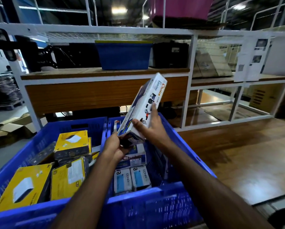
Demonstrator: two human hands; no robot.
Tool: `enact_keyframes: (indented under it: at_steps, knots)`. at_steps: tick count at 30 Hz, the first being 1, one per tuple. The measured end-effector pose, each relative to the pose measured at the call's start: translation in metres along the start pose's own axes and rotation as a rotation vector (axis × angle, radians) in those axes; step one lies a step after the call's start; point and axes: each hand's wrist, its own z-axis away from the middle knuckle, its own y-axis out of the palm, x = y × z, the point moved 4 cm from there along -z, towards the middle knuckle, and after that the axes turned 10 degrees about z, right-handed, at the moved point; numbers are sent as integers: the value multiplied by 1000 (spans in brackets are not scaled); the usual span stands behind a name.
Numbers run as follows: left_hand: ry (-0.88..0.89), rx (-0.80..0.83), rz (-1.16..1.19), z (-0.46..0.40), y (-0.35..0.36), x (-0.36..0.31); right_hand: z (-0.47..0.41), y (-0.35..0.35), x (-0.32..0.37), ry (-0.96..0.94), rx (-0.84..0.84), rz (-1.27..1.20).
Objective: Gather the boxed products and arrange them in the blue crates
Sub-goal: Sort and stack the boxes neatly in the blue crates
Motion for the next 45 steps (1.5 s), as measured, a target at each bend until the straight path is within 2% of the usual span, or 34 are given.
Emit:
enact_keyframes:
  at_steps: [3,6,9,12,15,17,21,24,27,34,41,45]
  knots:
    - [-10,-2,59,-4,-6,6,15,21,10,-42,-13,152]
    - [-6,-14,38,-8,-10,8,23,33,17,-66,-130,248]
    - [11,57,-8,-2,-7,9,25,28,22,-106,-225,384]
    - [60,147,-114,4,3,11,27,19,22,-149,-258,507]
    - [198,177,-261,9,9,10,25,5,8,-116,-289,615]
    - [310,189,-450,10,12,9,22,-10,-6,-90,-301,686]
    - [572,320,-931,15,32,14,19,-34,-28,-99,-253,878]
    - [585,285,-1373,8,34,31,22,-41,-41,-40,-238,922]
    - [492,224,-1727,3,21,46,19,-44,-51,47,-198,863]
    - [545,278,-1864,13,11,49,-2,-5,-77,179,118,904]
    - [537,245,-1979,20,6,53,-6,29,-95,239,172,1041]
    - [529,231,-2003,24,8,56,1,31,-112,315,310,1194]
